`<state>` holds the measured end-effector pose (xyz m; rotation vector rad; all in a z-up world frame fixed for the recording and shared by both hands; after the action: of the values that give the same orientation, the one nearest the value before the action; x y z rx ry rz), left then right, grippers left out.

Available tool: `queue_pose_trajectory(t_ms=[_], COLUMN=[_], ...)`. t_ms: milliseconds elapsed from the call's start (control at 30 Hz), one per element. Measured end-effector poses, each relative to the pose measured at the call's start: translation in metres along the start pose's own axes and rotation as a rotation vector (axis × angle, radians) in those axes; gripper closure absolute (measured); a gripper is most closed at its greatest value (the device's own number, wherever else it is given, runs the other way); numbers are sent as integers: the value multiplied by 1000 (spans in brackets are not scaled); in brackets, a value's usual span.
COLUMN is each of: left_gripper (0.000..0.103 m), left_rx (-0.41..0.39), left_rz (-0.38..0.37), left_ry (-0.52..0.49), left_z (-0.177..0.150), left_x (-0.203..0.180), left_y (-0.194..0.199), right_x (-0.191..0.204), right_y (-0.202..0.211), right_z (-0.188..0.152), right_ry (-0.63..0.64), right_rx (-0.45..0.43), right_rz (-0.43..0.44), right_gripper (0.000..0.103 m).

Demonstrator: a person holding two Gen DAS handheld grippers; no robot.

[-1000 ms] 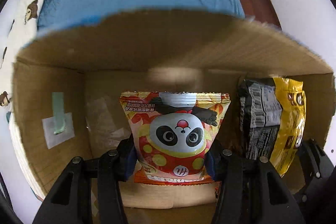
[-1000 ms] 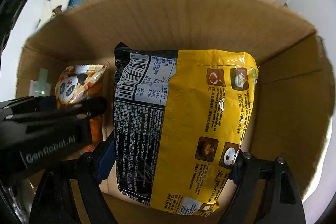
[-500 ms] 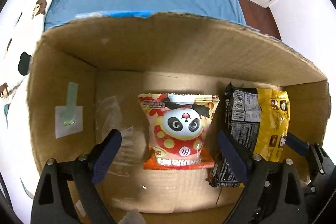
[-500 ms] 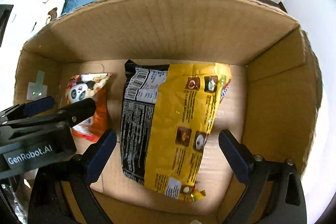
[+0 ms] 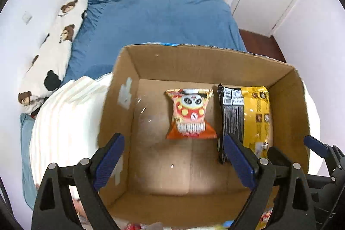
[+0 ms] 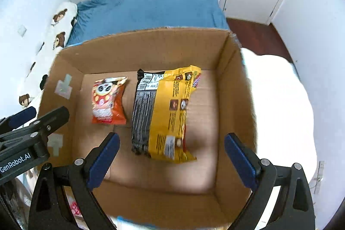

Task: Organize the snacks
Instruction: 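Grasp the Franzzi cookie pack with the left tool while the right tool grasps the red-white sausage stick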

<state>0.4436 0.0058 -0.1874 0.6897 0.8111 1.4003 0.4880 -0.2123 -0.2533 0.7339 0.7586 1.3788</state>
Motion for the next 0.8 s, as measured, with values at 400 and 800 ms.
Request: queue_pose_trajectory(t_ms=[400, 800], left_gripper=[9, 9], left_rx=[-150, -77], left_rz=[17, 48], left_ry=[-8, 21], left_z=[-39, -125], left_x=[4, 23], left_y=[107, 154], right_x=[16, 2], right_y=[126, 163], right_z=[-35, -129], right_ry=[-17, -144], right_rx=[-175, -63], right_rz=[27, 129], right_gripper=[3, 3])
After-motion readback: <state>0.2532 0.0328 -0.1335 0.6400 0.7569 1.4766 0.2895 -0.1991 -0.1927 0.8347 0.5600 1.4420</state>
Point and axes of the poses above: each gripper's, at about its wrist camera, not at the fingertips, and y roughly against the way its jaws point, x to its left, z to its top, the point moved 2 cm from there along -y, roughly the way its jaws point, and after that the axes turned 14 degrees about -x, right-handed, at the moved point
